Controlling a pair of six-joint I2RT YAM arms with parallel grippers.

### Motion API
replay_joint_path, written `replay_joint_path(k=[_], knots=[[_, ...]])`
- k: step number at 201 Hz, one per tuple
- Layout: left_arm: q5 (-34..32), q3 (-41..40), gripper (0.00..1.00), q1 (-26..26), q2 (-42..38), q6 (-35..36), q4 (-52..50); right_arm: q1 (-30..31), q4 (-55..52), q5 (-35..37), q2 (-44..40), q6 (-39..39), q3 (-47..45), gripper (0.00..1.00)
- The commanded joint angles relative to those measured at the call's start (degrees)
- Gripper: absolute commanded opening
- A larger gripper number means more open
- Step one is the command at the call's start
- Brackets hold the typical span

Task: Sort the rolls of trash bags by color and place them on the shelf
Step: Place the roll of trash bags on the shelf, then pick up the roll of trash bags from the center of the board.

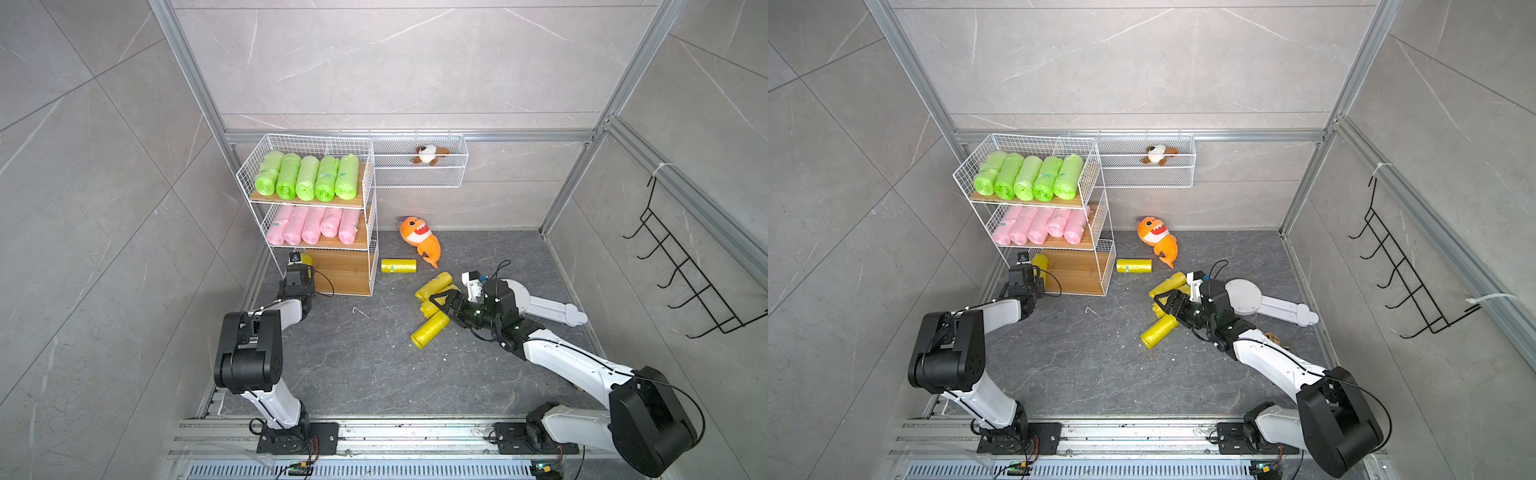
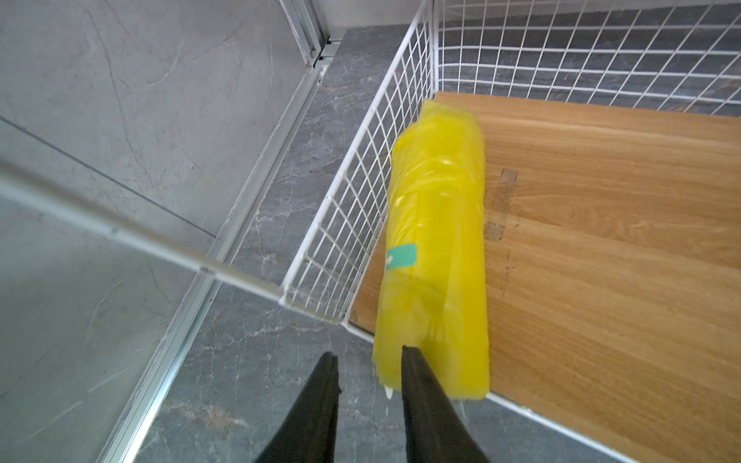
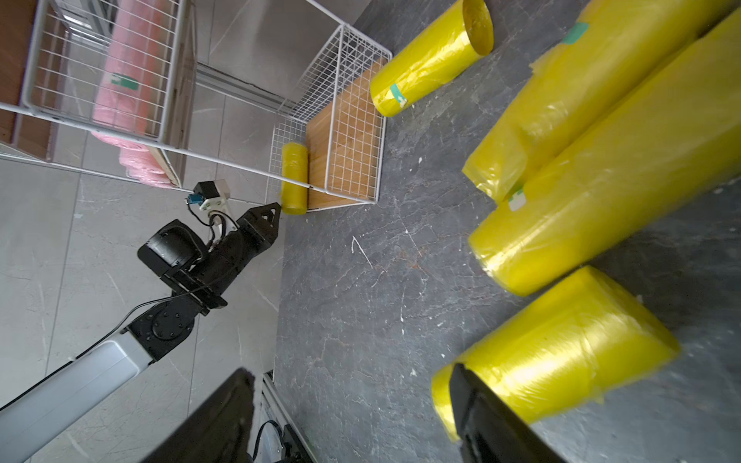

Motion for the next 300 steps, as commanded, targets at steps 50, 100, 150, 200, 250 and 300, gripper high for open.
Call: replay_joint_path(k=[50,100,150,200,250,300], knots=[[10.75,-11.03,0.53,-5.09,-24.55,-13.88,1.05,-0.39,-18.49,6.05,5.50,-7.59,4.14,0.87],[21.17,-17.12,0.58,-7.52,-38.49,-23.12,2.96,-2.31,-20.29,3.27,13.90,-7.95,8.14,0.88],[23.18,-19.53,0.59,-11.87,-41.43,-27.80,4.15,-2.26,-15.31,0.70,19.60,-4.78,7.85,0.80],[21.80,-20.66,0.59,-15.49,-42.06,-29.03,4.37,-2.24,-10.15,0.29,21.57,-2.26,6.36,0.77],[21.17,-21.30,0.59,-17.71,-42.61,-30.07,4.21,-2.27,-7.06,2.11,23.48,-0.14,5.74,0.72],[21.65,-21.54,0.59,-20.92,-44.39,-32.10,3.87,-2.32,-1.91,3.10,20.43,3.81,0.81,0.48]])
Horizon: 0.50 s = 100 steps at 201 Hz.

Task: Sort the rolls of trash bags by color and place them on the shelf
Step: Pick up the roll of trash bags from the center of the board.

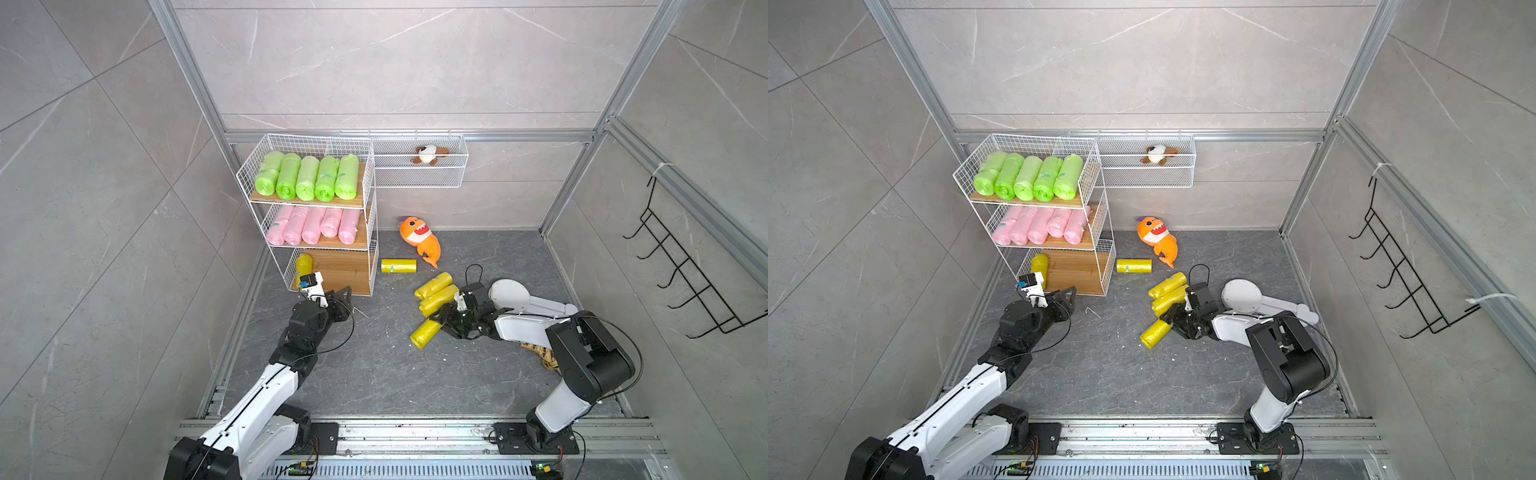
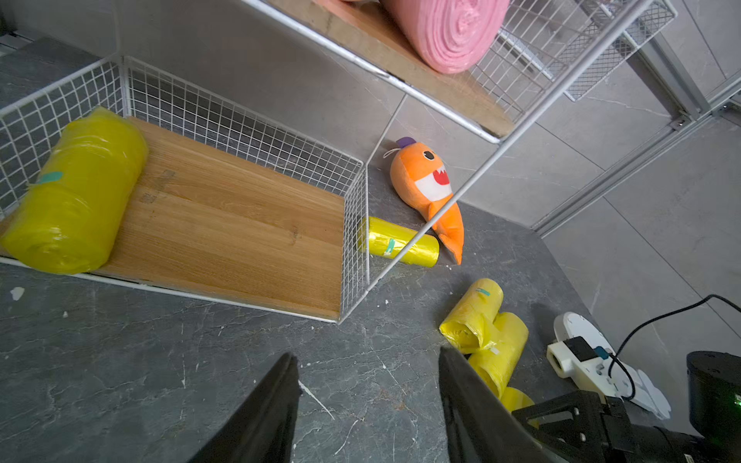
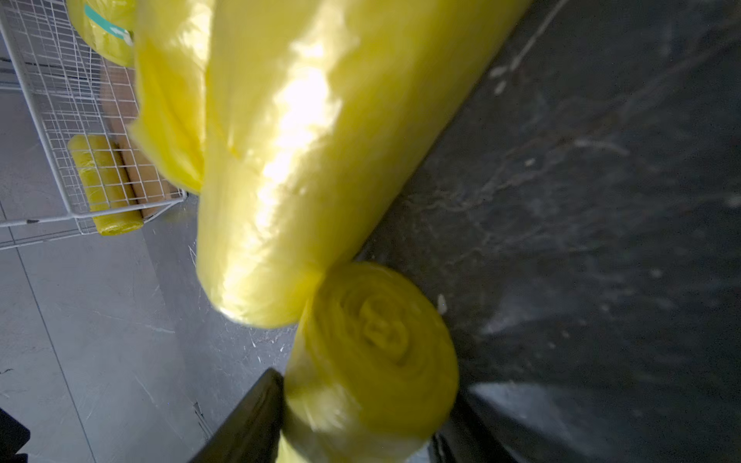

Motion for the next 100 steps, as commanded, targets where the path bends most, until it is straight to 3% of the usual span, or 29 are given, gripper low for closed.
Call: replay_joint_path(k=[1,31,63,100], knots=[[-0.16,-0.32,0.59,-1.44,-2.02,-2.33,2.13,0.00,1.39,2.09,-2.24,2.15,-3.28,0.47],[3.75,-1.03,0.59,-3.13,-3.75,-5.48,4.11,0.01,1.31,4.09,-10.93,2.70,-6.73,0.37],[8.69,-4.20,0.62,-5.87,-5.23,-10.63,14.27,0.10,3.37,4.19,-20.55,6.11,-7.99,0.35],[12.37,-4.89,0.69,-10.67,-1.69,-18.07,21.63,0.93,9.58,1.98,-24.58,10.22,-5.01,0.35]])
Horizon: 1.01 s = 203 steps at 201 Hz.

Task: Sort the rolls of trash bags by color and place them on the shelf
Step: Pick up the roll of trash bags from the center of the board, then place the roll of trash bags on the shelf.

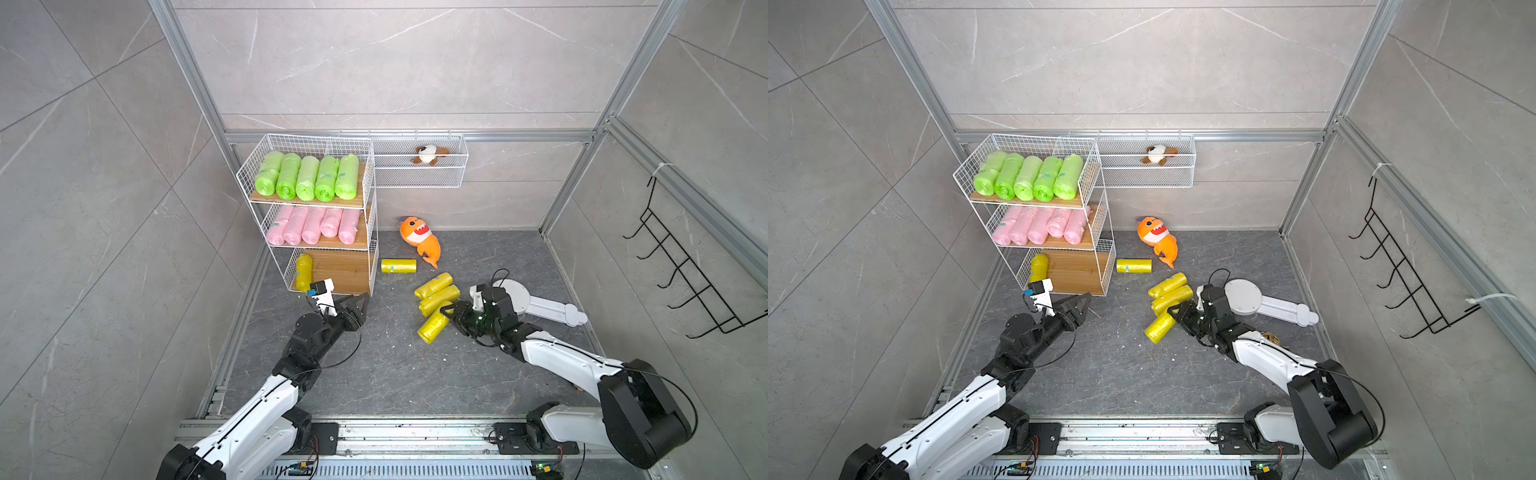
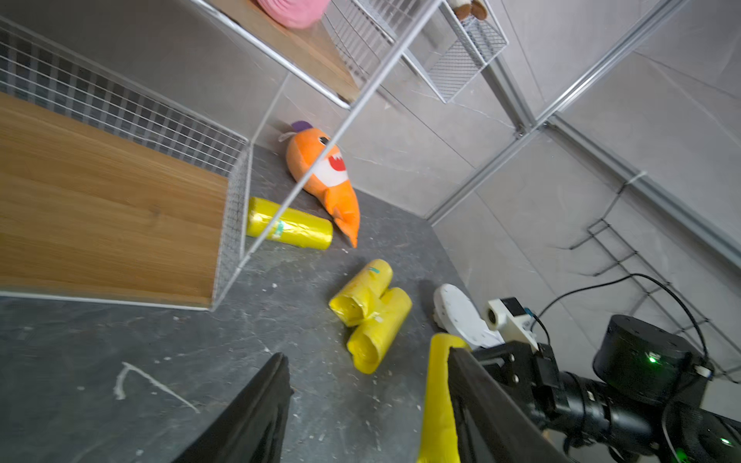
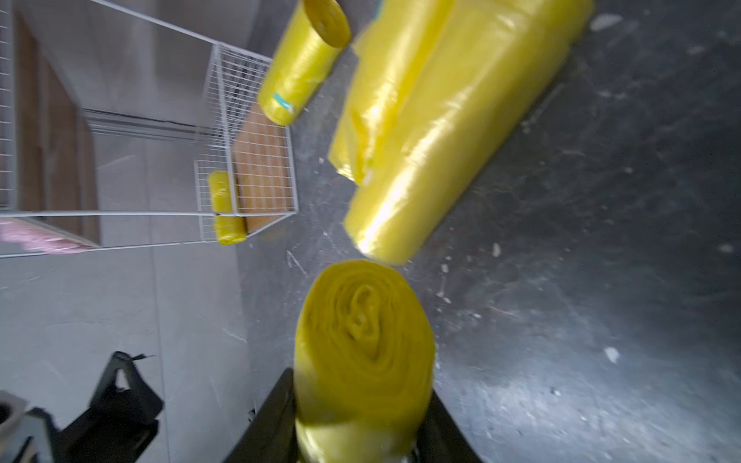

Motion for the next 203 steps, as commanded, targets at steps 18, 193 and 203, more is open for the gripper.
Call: replay_joint_path(k=[18,193,203], knots=[[7.60,0.39,0.72,-4.58,5.76,-11.01,15.41,1.79,9.34,-2.17,-1.70,6.23,5.07,0.35],[8.58,9.45,0.78,-15.11,25.79,-15.97,28.47,6.02,17.90,-3.11,-0.30,11.28,7.92,0.35],[8.78,9.58,0.73,-15.18,26.04,-15.98,28.47,6.02,18.09,-2.94,-0.19,11.36,7.82,0.35]])
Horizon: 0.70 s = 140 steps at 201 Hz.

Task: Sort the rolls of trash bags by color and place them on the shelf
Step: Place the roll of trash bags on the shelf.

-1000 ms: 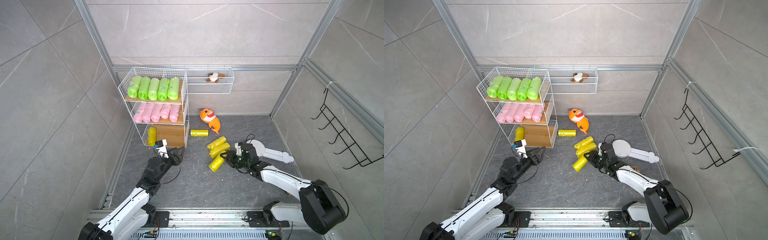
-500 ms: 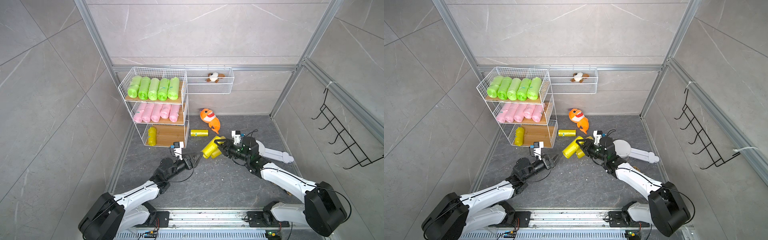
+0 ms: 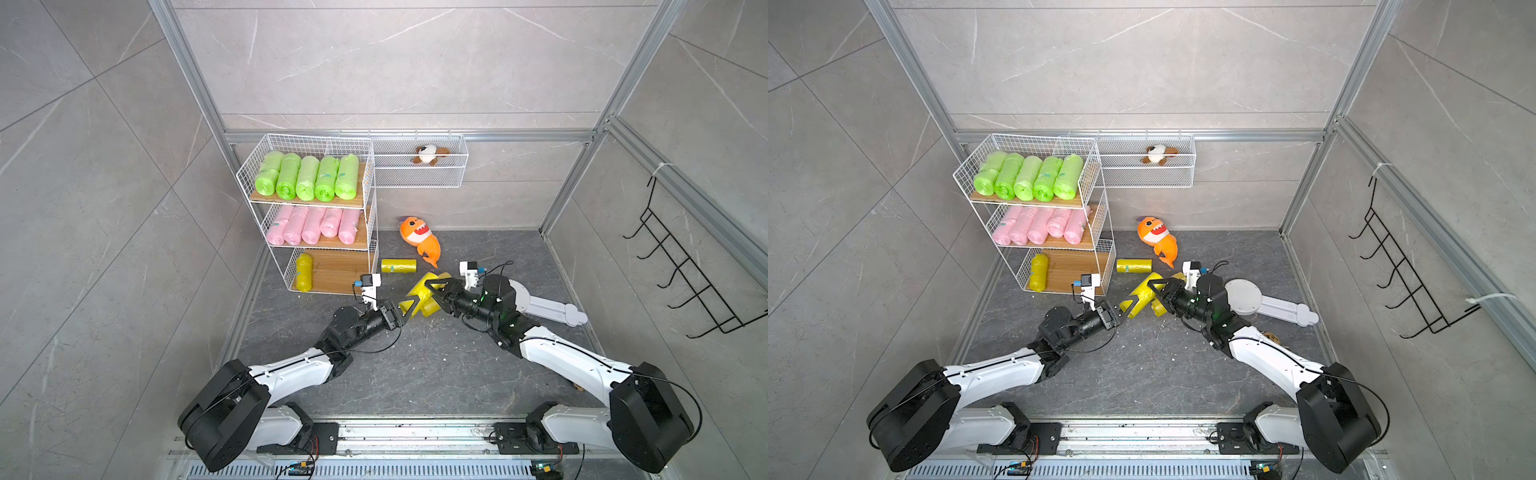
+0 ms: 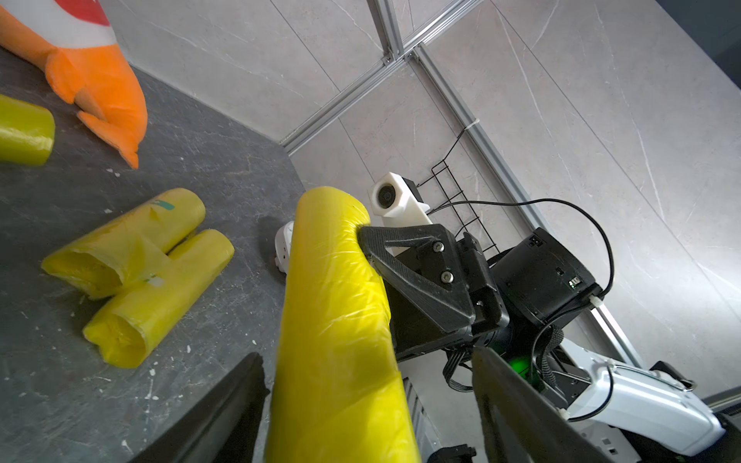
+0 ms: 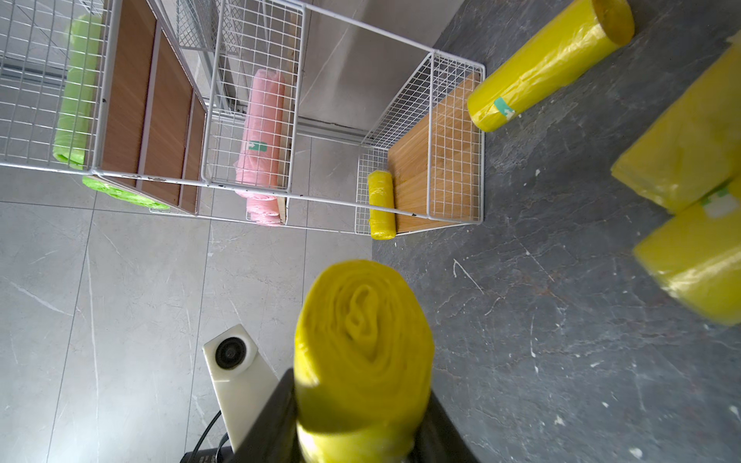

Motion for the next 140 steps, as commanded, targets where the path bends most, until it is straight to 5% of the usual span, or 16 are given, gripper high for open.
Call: replay_joint_path(k=[1,78,140], knots=[[-0.14,2.09,0.72,-0.41,0.44,-0.09,2.51,0.40,3.64,0.08,-0.56,0.48,1.00,0.35],[-0.43,2.41,0.36,-0.36,-0.22,3.77,-4.69,0.41,3.31,1.13,0.29,-0.98,1.26,0.37],[-5.47,-2.15,0.29,3.53,-5.47,8.41,-11.60,-0.11,-0.17,5.65,-3.85,-5.13,-2.87,0.75]])
